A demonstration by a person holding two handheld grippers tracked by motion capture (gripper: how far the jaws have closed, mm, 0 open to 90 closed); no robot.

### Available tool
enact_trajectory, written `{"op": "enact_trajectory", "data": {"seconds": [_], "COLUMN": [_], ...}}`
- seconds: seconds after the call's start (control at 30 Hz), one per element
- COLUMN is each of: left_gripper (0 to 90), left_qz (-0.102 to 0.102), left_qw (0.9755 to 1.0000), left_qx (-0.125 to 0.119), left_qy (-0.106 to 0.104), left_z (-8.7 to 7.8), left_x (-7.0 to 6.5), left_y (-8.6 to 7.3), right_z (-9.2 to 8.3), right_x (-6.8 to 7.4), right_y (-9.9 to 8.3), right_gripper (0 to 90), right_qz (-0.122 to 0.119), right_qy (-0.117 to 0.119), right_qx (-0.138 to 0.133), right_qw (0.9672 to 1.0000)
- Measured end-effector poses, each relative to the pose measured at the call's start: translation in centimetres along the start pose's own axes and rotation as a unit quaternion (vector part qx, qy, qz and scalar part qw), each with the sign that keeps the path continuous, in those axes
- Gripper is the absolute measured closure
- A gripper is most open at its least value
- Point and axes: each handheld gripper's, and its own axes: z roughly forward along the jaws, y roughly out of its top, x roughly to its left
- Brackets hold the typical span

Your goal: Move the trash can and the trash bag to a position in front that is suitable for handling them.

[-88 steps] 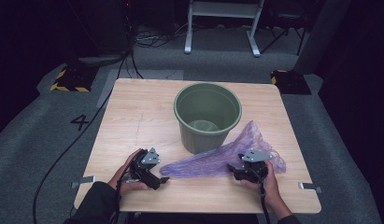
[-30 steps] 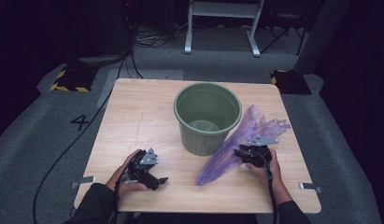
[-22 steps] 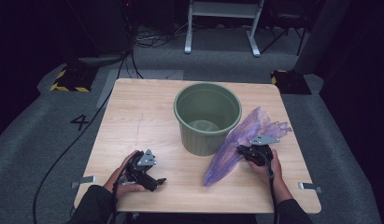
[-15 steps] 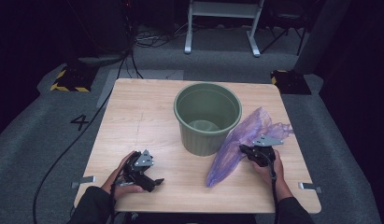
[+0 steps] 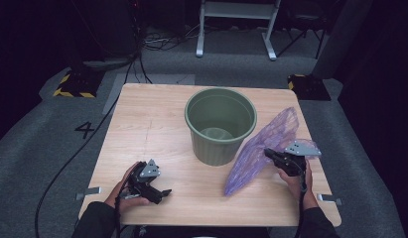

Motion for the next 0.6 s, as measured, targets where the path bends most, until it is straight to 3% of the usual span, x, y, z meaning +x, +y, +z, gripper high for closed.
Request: {"op": "enact_trajectory", "data": {"seconds": [0.37, 0.6], "left_gripper": [1.8, 1.8], "left_qz": [0.001, 0.0], "left_qw": [1.0, 1.0], "left_qx": [0.001, 0.001], "left_qy": [0.0, 0.0], "left_z": [-0.1, -0.1], "left_x": [0.0, 0.0], "left_y": [0.0, 0.0], "right_z": [-1.4, -2.3], "right_x": [0.3, 0.4], "right_y": [1.2, 2.3], "right_gripper": [89.3, 89.3], "right_qz": [-0.01, -0.014], "right_qy": [0.0, -0.008], "right_qx": [-0.033, -0.077], "right_qw": [0.9994, 0.9969]}}
